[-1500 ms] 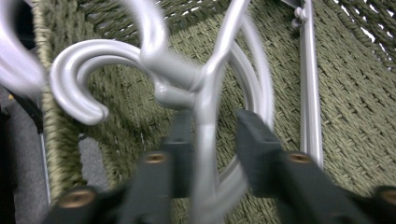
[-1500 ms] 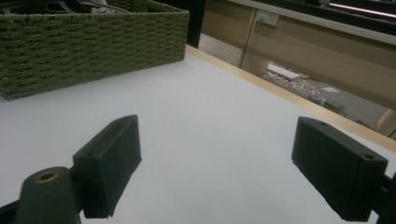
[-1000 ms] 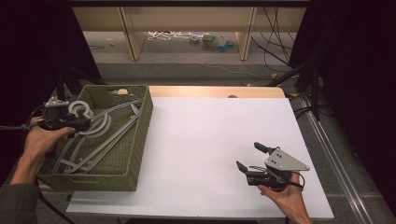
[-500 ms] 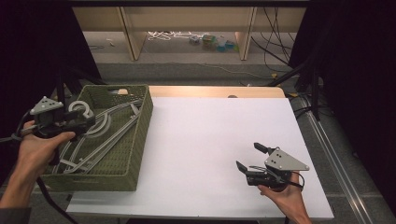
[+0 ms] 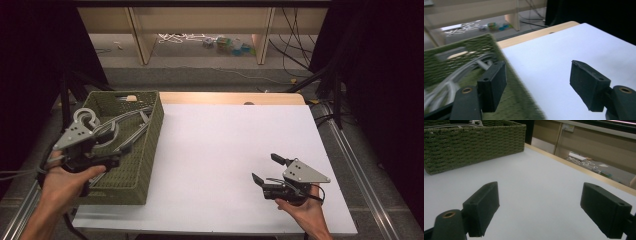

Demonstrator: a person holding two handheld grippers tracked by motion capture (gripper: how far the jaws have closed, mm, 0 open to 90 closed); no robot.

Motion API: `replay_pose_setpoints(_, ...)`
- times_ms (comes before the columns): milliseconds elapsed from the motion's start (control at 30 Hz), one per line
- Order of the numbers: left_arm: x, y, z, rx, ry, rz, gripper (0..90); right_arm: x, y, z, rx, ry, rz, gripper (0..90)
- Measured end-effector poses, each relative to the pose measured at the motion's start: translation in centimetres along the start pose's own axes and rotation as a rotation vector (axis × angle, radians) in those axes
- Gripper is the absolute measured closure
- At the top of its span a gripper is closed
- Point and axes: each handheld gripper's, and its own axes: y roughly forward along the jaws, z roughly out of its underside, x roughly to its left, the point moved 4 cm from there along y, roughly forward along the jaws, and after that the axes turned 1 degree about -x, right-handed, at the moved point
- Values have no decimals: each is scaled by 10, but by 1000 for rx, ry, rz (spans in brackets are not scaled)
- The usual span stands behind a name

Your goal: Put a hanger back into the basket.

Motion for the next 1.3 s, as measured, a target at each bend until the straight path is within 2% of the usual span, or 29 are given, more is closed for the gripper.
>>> replay_pose_setpoints(67, -14, 5, 6, 0, 15, 31, 289, 1, 0, 0, 1, 10, -5, 163)
replay_pose_setpoints(133, -26, 11, 13, -3, 8, 68, 283, 2, 0, 0, 1, 23, -5, 163)
replay_pose_setpoints(200, -38, 18, 19, -32, 4, 108, 281, 4, -1, 0, 6, 39, -14, 163)
replay_pose_setpoints(333, -52, 32, 32, -63, 9, 131, 266, 5, -1, 0, 1, 46, -4, 162)
replay_pose_setpoints(433, -56, 39, 41, -92, -13, 147, 266, 8, -3, 1, 8, 57, -8, 162)
replay_pose_setpoints(467, -57, 40, 44, -103, -21, 148, 266, 9, -2, 1, -4, 57, -12, 162)
replay_pose_setpoints(533, -58, 42, 49, -136, -31, 136, 266, 10, -4, 1, -3, 59, -9, 162)
replay_pose_setpoints(567, -60, 42, 51, -148, -44, 139, 266, 13, -6, 1, 15, 87, -21, 162)
replay_pose_setpoints(600, -61, 42, 54, -160, -36, 143, 266, 12, -5, 1, -4, 73, -14, 161)
replay_pose_setpoints(667, -63, 43, 56, -169, -27, 154, 266, 18, -7, 2, -1, 99, -39, 160)
replay_pose_setpoints(733, -66, 43, 61, -181, -34, 164, 262, 21, -9, 3, 9, 105, -41, 160)
replay_pose_setpoints(833, -73, 45, 71, -182, 0, 169, 257, 26, -12, 5, 2, 104, -38, 159)
replay_pose_setpoints(867, -75, 45, 74, -183, 0, 175, 250, 29, -13, 6, 3, 104, -51, 159)
replay_pose_setpoints(900, -77, 46, 76, -197, -2, 185, 240, 31, -14, 7, 5, 109, -43, 159)
replay_pose_setpoints(1000, -83, 48, 83, -199, 9, 192, 214, 35, -17, 8, -19, 120, -45, 158)
replay_pose_setpoints(1133, -89, 55, 92, -173, 21, 204, 209, 39, -22, 8, -29, 119, -39, 158)
replay_pose_setpoints(1200, -90, 57, 94, -161, 48, 204, 208, 39, -23, 8, -37, 117, -38, 158)
replay_pose_setpoints(1233, -88, 56, 94, -167, 75, 191, 207, 40, -23, 8, -34, 119, -41, 158)
replay_pose_setpoints(1300, -86, 55, 92, -180, 58, 193, 207, 40, -23, 9, -27, 114, -46, 158)
